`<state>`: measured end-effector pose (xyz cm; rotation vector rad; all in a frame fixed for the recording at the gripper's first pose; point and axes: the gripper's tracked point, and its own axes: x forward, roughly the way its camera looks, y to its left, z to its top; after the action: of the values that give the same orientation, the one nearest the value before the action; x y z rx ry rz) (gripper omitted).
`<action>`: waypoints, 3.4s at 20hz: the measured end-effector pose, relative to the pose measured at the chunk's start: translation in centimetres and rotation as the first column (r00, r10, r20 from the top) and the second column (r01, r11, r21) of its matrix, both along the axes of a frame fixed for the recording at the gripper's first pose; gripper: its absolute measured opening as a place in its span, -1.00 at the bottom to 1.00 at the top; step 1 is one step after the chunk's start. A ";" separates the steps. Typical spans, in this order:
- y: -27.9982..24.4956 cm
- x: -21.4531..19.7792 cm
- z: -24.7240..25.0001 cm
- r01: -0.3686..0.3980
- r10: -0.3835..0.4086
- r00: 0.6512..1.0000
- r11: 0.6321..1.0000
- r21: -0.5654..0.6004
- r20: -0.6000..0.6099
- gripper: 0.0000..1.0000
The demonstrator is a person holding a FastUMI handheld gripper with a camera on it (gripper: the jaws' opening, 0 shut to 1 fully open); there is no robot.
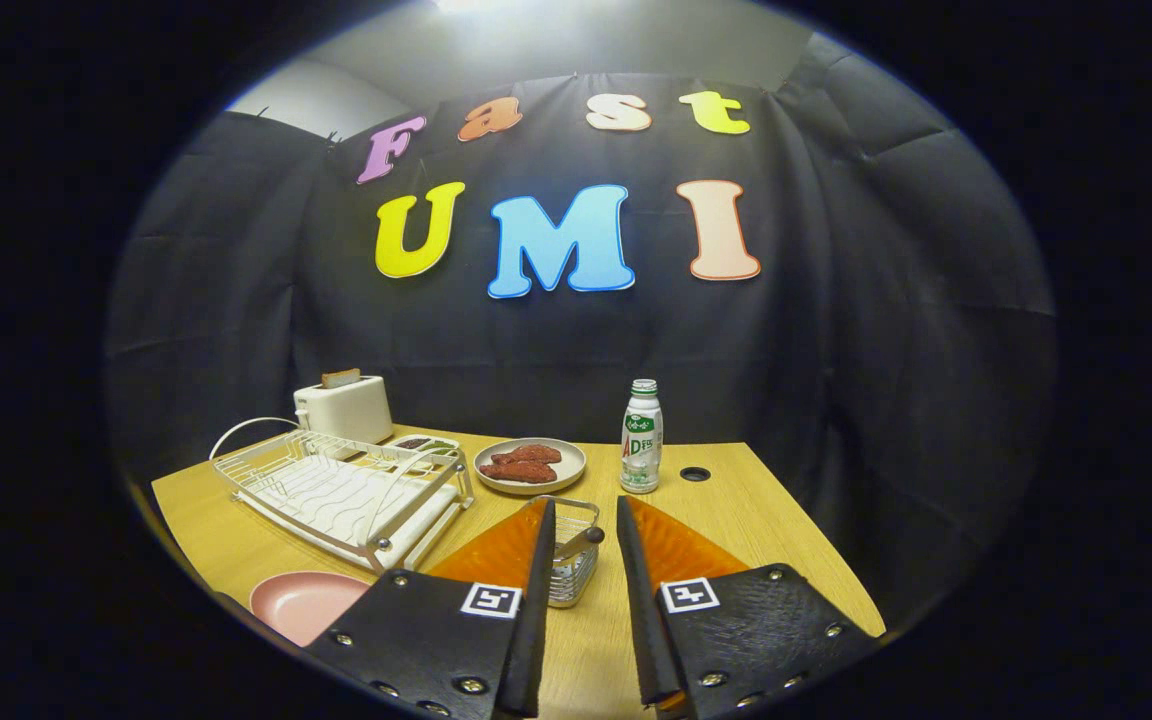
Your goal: Take the plate from the dish rack, then take the spoon from the basket and place it into the plate.
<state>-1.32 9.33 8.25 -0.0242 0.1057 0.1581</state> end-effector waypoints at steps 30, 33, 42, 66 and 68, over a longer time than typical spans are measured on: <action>3.5 7.5 -1.9 0.025 -0.026 0.999 0.999 -0.030 -0.038 -0.83; 3.6 8.2 -0.9 0.025 -0.027 0.998 0.999 -0.032 -0.055 -0.88; 3.7 6.1 7.4 0.032 -0.033 0.999 0.999 -0.026 -0.014 -0.89; 11.5 -9.5 8.0 -0.113 0.112 0.989 0.994 -0.004 -0.099 -0.89; 12.9 -9.6 6.8 -0.152 0.150 0.980 0.988 -0.008 -0.128 -0.89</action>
<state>-10.89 22.20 15.07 -0.0400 0.2329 0.3105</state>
